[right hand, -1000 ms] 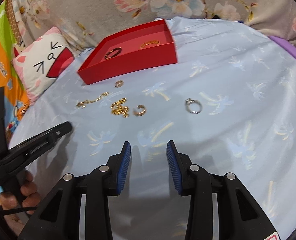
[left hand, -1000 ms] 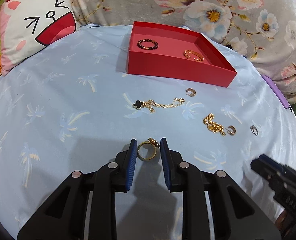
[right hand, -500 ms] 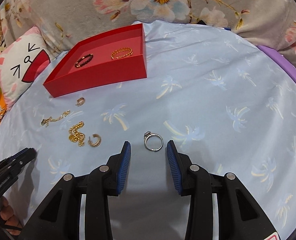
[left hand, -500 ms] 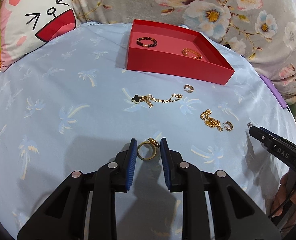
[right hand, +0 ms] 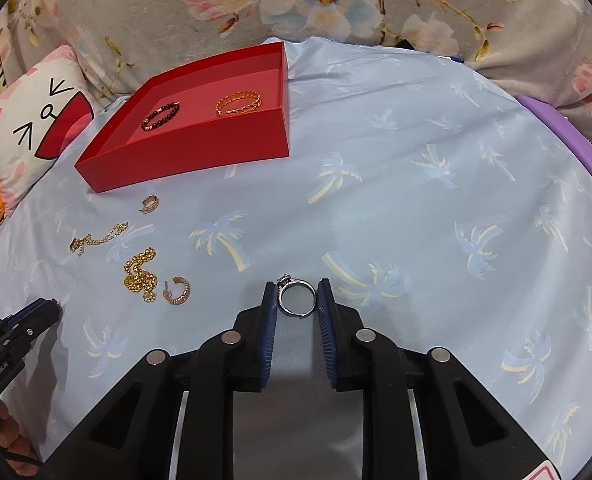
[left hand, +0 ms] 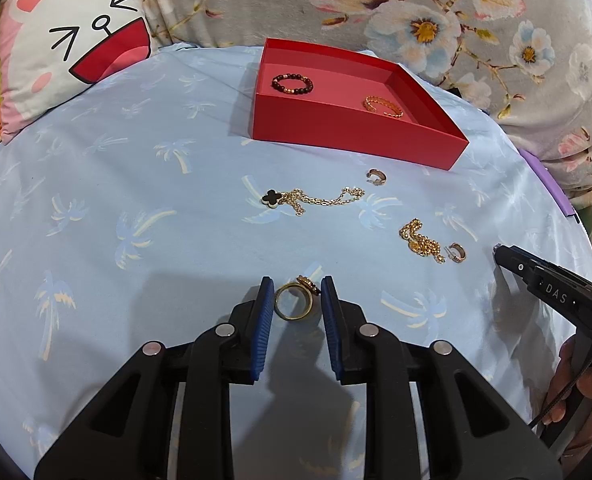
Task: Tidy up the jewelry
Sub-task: 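Close the right tool on the silver ring, then carry both rings into the red box and open both tools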
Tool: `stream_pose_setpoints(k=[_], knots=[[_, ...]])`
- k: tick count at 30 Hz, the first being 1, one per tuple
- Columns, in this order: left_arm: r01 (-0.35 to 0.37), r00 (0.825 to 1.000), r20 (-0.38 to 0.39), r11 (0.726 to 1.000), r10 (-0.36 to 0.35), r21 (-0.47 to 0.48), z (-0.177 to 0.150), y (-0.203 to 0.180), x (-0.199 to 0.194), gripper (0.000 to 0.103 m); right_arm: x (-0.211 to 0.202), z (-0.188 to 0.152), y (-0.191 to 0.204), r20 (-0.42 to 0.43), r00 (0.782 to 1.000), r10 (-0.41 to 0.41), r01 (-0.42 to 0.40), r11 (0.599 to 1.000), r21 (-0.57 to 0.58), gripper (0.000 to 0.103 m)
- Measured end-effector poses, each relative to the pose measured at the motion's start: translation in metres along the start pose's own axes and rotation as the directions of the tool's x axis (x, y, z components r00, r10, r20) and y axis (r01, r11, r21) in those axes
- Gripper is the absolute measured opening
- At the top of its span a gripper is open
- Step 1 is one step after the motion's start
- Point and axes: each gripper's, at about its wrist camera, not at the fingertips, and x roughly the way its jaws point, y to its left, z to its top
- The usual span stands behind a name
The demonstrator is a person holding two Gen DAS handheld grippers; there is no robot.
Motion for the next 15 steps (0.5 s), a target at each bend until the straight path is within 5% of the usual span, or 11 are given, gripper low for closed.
stream_pose_setpoints(k=[15], knots=[[0.002,1.000,0.001,1.000,-0.002,-0.002,0.000,0.000,0.000,0.023,-0.018,-0.015,-0.002,0.032,0.999,0.044,-0.045,0.998,0.038,0.019]])
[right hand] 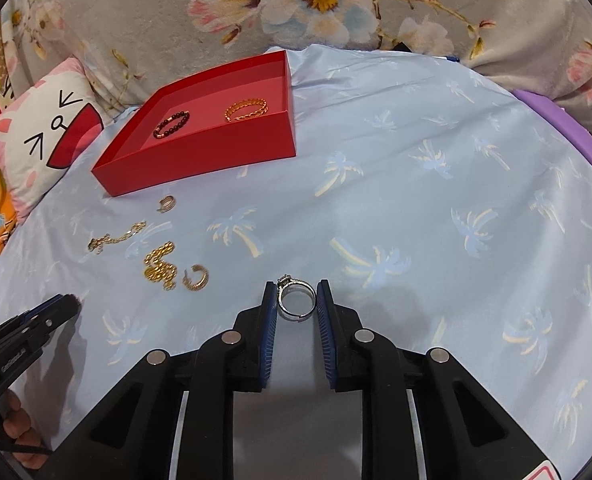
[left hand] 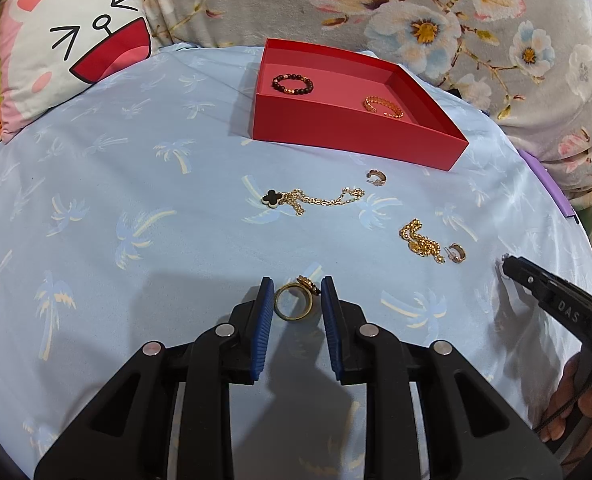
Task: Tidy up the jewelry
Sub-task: 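Carry both rings into the red box and open both tools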
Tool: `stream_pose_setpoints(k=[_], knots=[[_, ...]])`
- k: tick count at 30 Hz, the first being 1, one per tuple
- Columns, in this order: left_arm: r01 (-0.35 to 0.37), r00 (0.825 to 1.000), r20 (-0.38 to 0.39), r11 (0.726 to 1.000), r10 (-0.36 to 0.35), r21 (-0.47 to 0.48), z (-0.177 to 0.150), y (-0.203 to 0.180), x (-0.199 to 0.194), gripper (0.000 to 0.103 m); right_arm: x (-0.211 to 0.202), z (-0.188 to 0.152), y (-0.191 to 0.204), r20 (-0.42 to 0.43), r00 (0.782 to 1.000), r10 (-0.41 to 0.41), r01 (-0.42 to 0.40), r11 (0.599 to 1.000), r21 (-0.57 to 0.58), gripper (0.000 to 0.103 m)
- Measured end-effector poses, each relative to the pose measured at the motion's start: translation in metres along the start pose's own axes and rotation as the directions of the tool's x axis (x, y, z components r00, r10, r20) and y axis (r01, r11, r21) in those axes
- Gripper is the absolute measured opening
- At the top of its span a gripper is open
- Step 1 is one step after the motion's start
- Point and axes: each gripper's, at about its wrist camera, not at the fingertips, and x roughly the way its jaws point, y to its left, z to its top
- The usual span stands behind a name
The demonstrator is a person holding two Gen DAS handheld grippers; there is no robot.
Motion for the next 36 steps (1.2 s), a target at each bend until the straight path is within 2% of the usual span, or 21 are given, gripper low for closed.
stream_pose_setpoints(k=[9,15,19,26,31,36], knots=[[-0.006,1.000,0.014,1.000,0.005,0.019,-0.008,-0.005,-0.011,0.023,-0.018,-0.020,0.008,-0.007,0.999,0.036,-0.036,0.999,-0.006,0.019],[0.019,0.999,0.047,0.999,-0.021,0.043,0.003,-0.015,-0.024,0.023,-0.024,-0.003,0.014,0.016,0.998,0.064,-0.064,0.998,-0.027,0.019],[0.018,0.994,0.102,0.998,-0.024,0.061,0.031,-0.022,-0.030,0.023,-0.024,0.024,0.019,0.055,0.995,0.081,-0.079,0.996,-0.040,0.019],[0.007,0.982,0.185,0.995,-0.026,0.099,0.105,-0.031,-0.024,0.023,-0.008,0.088,0.034,0.114,0.987,0.111,-0.103,0.992,-0.075,0.019],[-0.004,0.978,0.210,0.995,-0.017,0.100,0.147,-0.033,-0.004,0.023,0.021,0.132,0.046,0.133,0.984,0.120,-0.107,0.989,-0.099,0.019],[-0.007,0.981,0.196,0.997,-0.009,0.082,0.176,-0.029,0.030,0.023,0.056,0.164,0.053,0.127,0.984,0.121,-0.107,0.988,-0.111,0.019]])
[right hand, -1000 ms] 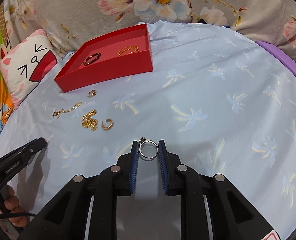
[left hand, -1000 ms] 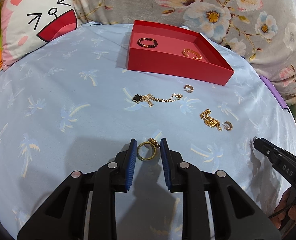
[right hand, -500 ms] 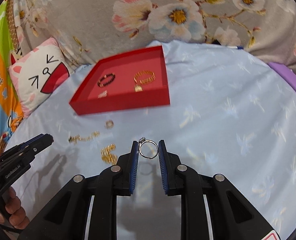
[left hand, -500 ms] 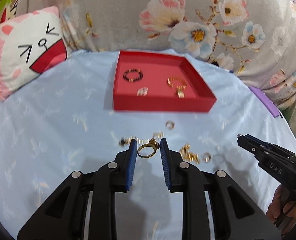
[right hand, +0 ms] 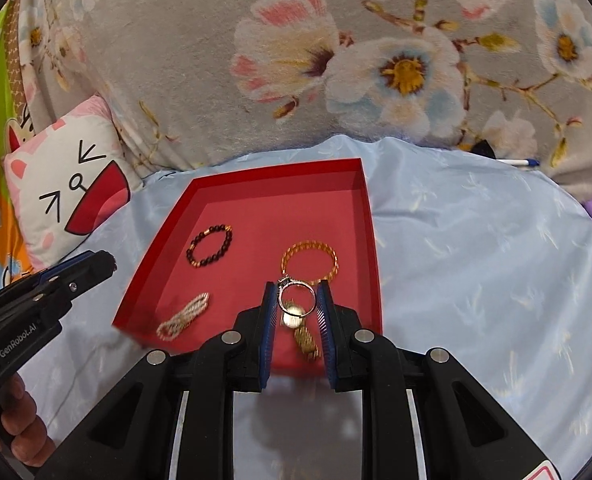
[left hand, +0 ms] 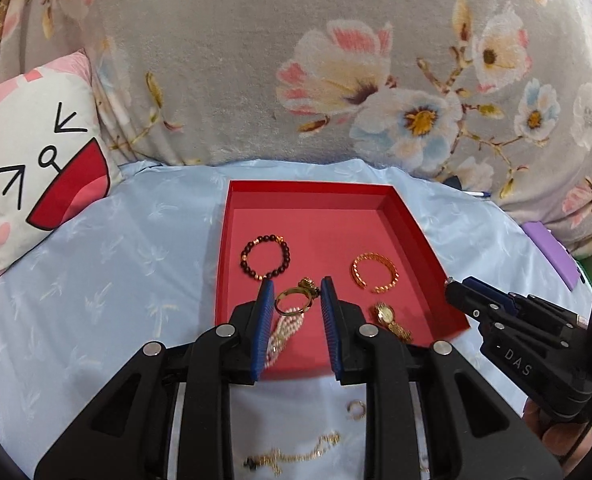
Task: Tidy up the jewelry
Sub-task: 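Carry both rings into the red box and open both tools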
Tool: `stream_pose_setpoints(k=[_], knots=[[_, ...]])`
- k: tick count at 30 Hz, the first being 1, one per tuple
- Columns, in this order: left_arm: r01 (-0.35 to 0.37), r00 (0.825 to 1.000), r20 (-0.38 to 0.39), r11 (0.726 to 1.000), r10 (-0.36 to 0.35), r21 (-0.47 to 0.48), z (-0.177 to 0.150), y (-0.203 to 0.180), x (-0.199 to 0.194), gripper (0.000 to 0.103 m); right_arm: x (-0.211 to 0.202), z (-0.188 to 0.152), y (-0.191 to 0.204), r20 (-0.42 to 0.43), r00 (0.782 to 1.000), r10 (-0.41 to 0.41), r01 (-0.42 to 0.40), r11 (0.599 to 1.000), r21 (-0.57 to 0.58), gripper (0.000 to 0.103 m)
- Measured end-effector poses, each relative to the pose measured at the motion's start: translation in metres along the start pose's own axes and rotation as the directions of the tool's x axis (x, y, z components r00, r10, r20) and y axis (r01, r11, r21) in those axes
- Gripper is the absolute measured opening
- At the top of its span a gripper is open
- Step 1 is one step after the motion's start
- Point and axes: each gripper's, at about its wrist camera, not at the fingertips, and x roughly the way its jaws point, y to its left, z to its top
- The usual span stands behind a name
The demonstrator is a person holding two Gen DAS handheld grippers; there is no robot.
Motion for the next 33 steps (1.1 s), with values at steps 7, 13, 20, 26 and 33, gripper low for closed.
stream_pose_setpoints(k=[7,13,20,26,33], knots=[[-0.018,0.999,-0.032,1.000,0.018,-0.013,0.017,0.010,0.049,0.023,0.040,0.030,0.000,-0.014,1.000,0.012,-0.012,1.000,-0.001,0.019],[-0.006,0.999,-0.038,0.999,0.004,-0.043,0.040,0.017,0.073,0.023,0.065,0.061,0.006,-0.015,1.000,0.008,-0.009,1.000,-0.020,0.019],[-0.003,0.998,-0.055,1.000,0.002,-0.013,0.061,0.006,0.101,0.023,0.097,0.073,-0.001,-0.070,0.998,-0.007,0.005,1.000,-0.017,0.019],[-0.015,0.997,-0.082,1.000,0.015,0.000,0.071,0.000,0.128,0.023,0.112,0.082,-0.007,-0.096,0.995,-0.002,0.003,1.000,0.008,0.019],[-0.022,0.993,-0.112,1.000,0.021,-0.007,0.075,0.001,0.150,0.023,0.124,0.083,-0.011,-0.117,0.993,-0.011,0.012,1.000,0.009,0.021]])
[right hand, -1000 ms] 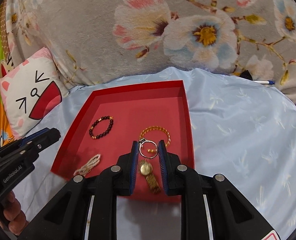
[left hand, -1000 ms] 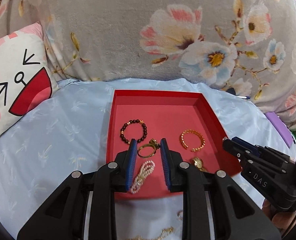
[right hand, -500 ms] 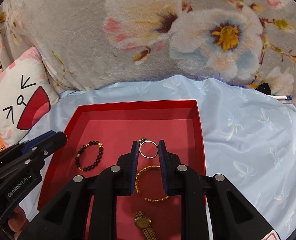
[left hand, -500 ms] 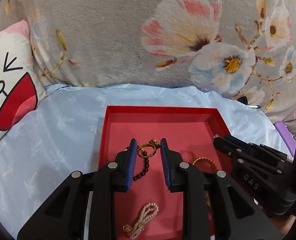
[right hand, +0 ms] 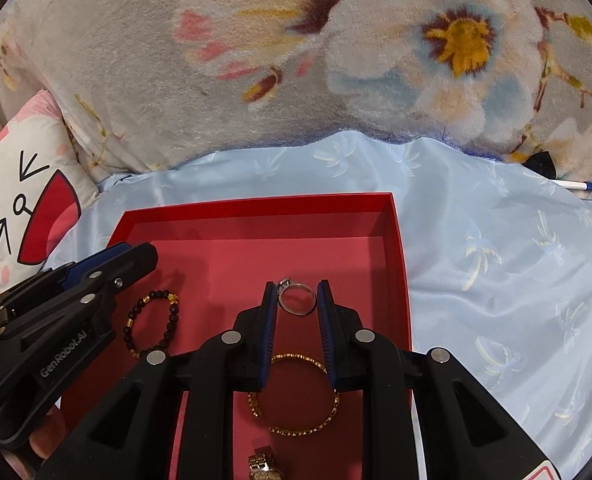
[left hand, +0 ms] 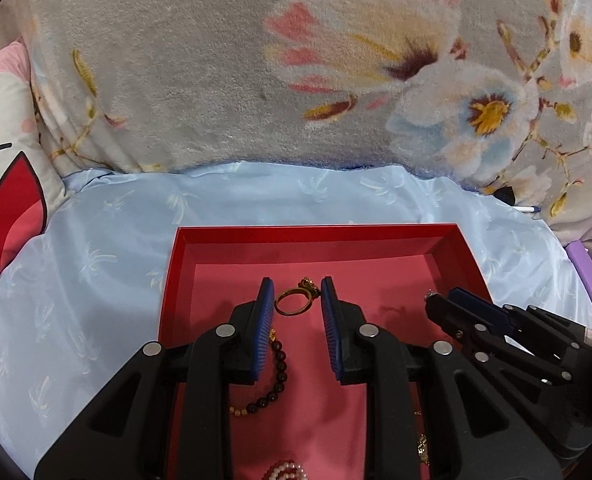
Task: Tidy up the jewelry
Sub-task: 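Carry both rings into the red box and open both tools, then move the right tool to the gold chain bracelet while the left tool approaches the black clover chain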
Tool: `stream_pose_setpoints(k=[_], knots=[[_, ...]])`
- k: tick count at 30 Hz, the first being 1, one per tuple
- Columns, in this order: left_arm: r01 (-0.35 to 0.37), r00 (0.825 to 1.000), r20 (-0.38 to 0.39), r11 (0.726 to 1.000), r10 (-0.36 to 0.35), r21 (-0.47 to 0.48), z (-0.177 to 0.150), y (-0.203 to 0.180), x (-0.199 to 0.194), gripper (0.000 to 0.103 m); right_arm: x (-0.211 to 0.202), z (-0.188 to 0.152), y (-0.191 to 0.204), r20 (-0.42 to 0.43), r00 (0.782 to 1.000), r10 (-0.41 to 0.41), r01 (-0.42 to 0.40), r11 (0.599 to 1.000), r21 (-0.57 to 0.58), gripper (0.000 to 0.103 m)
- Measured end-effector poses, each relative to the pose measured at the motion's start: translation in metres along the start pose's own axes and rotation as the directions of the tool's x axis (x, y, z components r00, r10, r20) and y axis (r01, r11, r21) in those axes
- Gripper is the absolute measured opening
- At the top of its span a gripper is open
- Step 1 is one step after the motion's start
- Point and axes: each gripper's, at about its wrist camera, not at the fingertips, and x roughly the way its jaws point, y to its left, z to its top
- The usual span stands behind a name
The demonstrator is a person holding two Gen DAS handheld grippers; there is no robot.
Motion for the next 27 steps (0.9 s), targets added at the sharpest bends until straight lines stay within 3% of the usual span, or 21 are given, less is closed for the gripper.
stream_pose_setpoints(k=[2,3,4,14,21,27], knots=[[-0.001,1.000,0.001,1.000,0.001,-0.008,0.001,0.001,0.003,0.032,-0.002,0.000,-0.001,0.012,1.000,0.001,-0.001,1.000,0.006,0.028],[-0.011,1.000,0.003,1.000,0.011,-0.012,0.002,0.001,0.003,0.041,-0.002,-0.001,-0.003,0.016,1.000,-0.001,0.001,1.000,0.011,0.028],[-0.017,1.000,0.007,1.000,0.017,-0.017,0.002,0.002,0.002,0.042,-0.003,-0.001,-0.004,0.018,1.000,0.003,-0.003,1.000,0.016,0.028],[0.000,0.998,0.061,0.997,0.005,-0.073,-0.013,0.018,-0.043,0.044,-0.044,-0.024,-0.010,0.082,0.995,0.055,-0.060,0.997,0.056,0.029],[0.036,0.995,0.096,0.999,-0.032,-0.036,-0.069,0.018,-0.104,0.050,-0.099,-0.094,0.006,0.100,0.991,0.089,-0.090,0.996,0.005,0.031],[0.031,0.998,0.058,1.000,-0.031,-0.003,-0.129,0.010,-0.137,0.050,-0.137,-0.165,0.022,0.075,0.995,0.068,-0.065,0.997,-0.040,0.032]])
